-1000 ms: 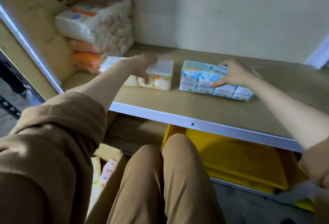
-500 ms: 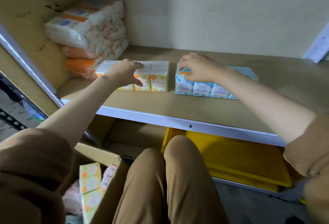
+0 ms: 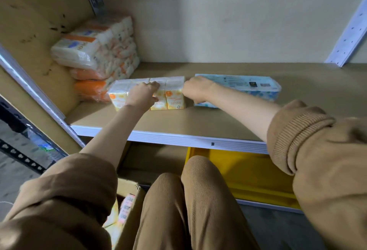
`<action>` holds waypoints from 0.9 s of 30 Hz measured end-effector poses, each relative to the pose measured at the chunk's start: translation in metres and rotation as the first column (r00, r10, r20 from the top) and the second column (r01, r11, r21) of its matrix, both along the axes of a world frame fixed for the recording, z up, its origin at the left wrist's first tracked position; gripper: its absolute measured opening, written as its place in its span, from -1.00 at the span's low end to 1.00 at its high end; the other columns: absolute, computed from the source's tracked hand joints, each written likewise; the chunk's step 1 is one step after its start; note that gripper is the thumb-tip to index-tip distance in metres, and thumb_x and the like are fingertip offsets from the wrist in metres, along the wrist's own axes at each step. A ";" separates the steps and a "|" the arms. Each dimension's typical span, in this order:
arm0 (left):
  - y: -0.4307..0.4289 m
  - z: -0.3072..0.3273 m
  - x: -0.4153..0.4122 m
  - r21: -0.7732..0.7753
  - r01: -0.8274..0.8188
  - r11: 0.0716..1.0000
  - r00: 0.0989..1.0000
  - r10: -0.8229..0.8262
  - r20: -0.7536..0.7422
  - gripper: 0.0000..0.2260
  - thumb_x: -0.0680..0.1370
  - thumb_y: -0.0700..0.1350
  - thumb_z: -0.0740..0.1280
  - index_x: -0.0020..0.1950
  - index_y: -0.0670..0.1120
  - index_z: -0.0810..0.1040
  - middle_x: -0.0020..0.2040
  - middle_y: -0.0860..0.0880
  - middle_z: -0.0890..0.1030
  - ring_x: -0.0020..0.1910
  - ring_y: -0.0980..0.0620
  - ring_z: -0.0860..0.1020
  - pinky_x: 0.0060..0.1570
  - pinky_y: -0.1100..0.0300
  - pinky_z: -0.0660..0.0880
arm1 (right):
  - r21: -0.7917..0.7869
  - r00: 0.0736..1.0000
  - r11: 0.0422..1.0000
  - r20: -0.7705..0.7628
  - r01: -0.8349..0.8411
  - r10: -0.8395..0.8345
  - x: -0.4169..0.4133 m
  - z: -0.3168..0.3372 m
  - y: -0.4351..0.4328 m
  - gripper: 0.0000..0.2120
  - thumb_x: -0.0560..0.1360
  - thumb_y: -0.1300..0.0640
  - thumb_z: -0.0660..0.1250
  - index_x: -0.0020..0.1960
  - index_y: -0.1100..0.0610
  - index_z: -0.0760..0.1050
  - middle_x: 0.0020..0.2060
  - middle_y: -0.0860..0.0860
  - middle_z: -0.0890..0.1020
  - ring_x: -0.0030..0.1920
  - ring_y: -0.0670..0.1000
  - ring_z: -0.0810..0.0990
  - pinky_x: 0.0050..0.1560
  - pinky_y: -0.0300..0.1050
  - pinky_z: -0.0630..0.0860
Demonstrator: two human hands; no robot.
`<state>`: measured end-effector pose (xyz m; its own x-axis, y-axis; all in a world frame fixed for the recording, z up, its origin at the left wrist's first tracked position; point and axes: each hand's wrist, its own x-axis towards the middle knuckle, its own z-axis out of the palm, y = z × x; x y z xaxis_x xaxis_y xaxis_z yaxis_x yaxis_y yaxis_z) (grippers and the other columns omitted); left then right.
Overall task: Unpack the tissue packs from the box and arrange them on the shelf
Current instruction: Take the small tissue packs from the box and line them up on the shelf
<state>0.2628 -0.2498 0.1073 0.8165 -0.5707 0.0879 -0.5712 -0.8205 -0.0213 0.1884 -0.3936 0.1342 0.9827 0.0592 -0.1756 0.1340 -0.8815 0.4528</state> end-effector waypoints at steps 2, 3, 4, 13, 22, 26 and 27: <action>0.000 0.001 -0.002 0.005 -0.001 1.000 1.000 0.001 0.004 -0.59 0.57 -0.14 0.27 0.42 -0.14 0.32 0.22 -0.31 0.52 0.21 -0.28 0.48 0.14 -0.03 0.44 | 0.086 0.995 0.996 0.092 0.037 -0.045 0.001 0.008 -0.008 -0.73 0.48 0.41 0.20 0.13 0.31 0.53 0.12 0.21 0.58 0.17 0.21 0.55 0.09 -0.01 0.49; 0.000 0.001 -0.003 0.002 -0.006 1.000 1.000 0.006 0.001 -0.59 0.58 -0.15 0.26 0.41 -0.15 0.32 0.23 -0.31 0.52 0.21 -0.28 0.48 0.14 -0.03 0.44 | 0.159 0.987 0.985 0.140 0.060 -0.082 0.001 0.013 -0.014 -0.70 0.47 0.41 0.20 0.15 0.28 0.55 0.15 0.21 0.59 0.17 0.22 0.56 0.11 -0.01 0.50; 0.000 0.002 -0.004 -0.002 -0.011 1.000 1.000 0.011 -0.003 -0.59 0.58 -0.15 0.26 0.41 -0.15 0.32 0.23 -0.30 0.51 0.22 -0.27 0.48 0.14 -0.02 0.44 | 0.233 0.974 0.970 0.197 0.066 -0.114 0.001 0.020 -0.019 -0.68 0.45 0.40 0.21 0.14 0.26 0.58 0.13 0.21 0.61 0.16 0.22 0.57 0.11 -0.01 0.51; 0.000 0.004 -0.013 -0.014 -0.023 1.000 1.000 0.023 -0.020 -0.60 0.59 -0.18 0.24 0.42 -0.17 0.30 0.27 -0.29 0.49 0.23 -0.29 0.47 0.14 -0.04 0.44 | 0.796 0.509 0.537 0.597 -0.278 -0.621 -0.017 0.066 -0.077 -0.78 0.41 0.23 0.38 0.02 0.23 0.67 0.01 0.15 0.71 0.00 -0.05 0.67 0.04 -0.26 0.48; 0.000 0.001 -0.012 -0.023 -0.006 1.000 0.999 0.005 -0.034 -0.56 0.59 -0.22 0.23 0.46 -0.19 0.24 0.42 -0.21 0.37 0.33 -0.25 0.40 0.27 -0.02 0.36 | 0.826 0.300 -0.014 0.189 -0.563 -0.935 -0.056 0.033 -0.123 -0.75 0.31 0.39 0.46 -0.01 0.33 0.66 -0.62 -0.33 0.56 -0.51 -0.39 0.52 -0.23 -0.52 0.47; -0.001 -0.001 -0.007 0.002 0.004 1.000 0.999 -0.004 -0.034 -0.52 0.59 -0.20 0.22 0.50 -0.17 0.18 0.49 -0.14 0.28 0.38 -0.22 0.35 0.32 0.00 0.33 | 0.751 0.266 -0.155 0.029 -0.642 -0.964 -0.082 0.011 -0.144 -0.81 0.32 0.48 0.41 -0.08 0.35 0.63 -0.66 -0.27 0.56 -0.55 -0.34 0.53 -0.34 -0.55 0.45; -0.001 0.000 -0.006 0.013 0.008 1.000 0.999 -0.007 -0.038 -0.50 0.60 -0.19 0.22 0.51 -0.16 0.17 0.51 -0.12 0.25 0.39 -0.21 0.33 0.33 0.01 0.31 | 0.735 0.279 -0.205 -0.023 -0.646 -0.960 -0.089 0.003 -0.146 -0.83 0.33 0.50 0.39 -0.17 0.29 0.63 -0.66 -0.25 0.56 -0.56 -0.34 0.54 -0.35 -0.55 0.46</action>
<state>0.2570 -0.2507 0.1069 0.8149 -0.5775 0.0496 -0.5778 -0.8161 -0.0101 0.0999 -0.5399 0.1368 0.3608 -0.9221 0.1396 0.2849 -0.0336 -0.9580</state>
